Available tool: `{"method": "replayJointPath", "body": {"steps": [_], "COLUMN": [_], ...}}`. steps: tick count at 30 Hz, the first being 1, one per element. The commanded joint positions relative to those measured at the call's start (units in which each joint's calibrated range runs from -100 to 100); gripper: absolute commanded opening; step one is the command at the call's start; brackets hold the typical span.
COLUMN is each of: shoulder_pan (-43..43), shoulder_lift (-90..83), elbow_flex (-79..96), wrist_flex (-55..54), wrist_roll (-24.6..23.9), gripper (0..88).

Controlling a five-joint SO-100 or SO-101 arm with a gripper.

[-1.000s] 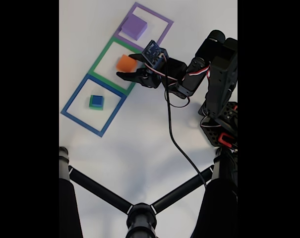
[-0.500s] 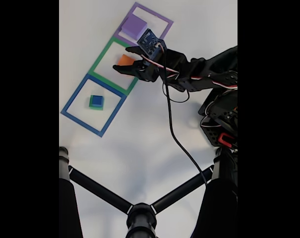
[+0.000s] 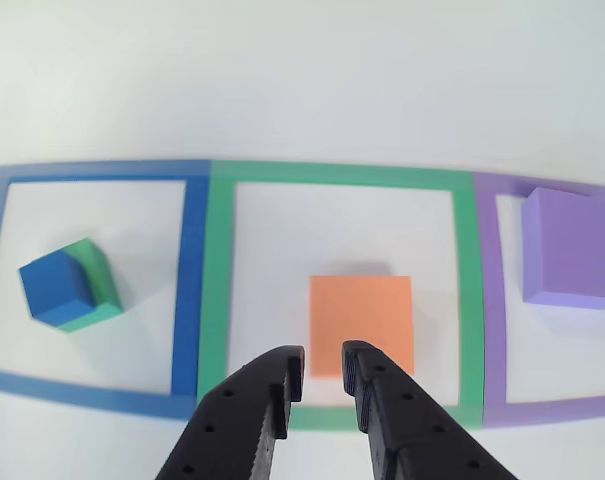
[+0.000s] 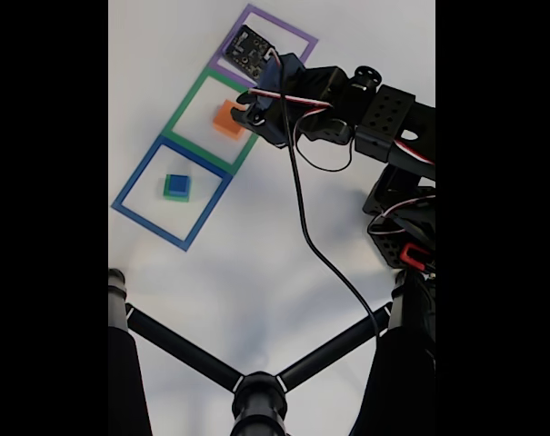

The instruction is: Tower of hanoi

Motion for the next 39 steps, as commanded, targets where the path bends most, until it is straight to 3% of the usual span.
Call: {"method": "replayJointPath", "body": {"steps": [1, 4, 8, 11, 17, 20, 22, 29, 34, 39], "shoulder_pan": [-3.8, -7.1, -11.2, -13.2, -12.5, -11.5, -10.7, -10.1, -9.8, -9.6], "shoulder_lift": [-2.6, -2.3, -1.9, -2.0, -2.5, -4.6, -6.6, -8.6, -3.0, 3.3], "elbow_flex": [-17.3, -28.6, -39.4, -42.1, -38.1, -29.9, -22.2, -0.1, 6.1, 16.2], "wrist_flex": [19.4, 32.1, 43.0, 45.7, 43.6, 37.5, 31.7, 4.1, -11.3, -33.7], "wrist_roll": [0.0, 0.0, -10.5, -13.8, -7.7, 0.0, 0.0, 0.0, 0.0, 0.0], "gripper": [0.0, 0.0, 0.2, 0.6, 11.1, 18.4, 23.7, 27.4, 29.7, 30.5]}}
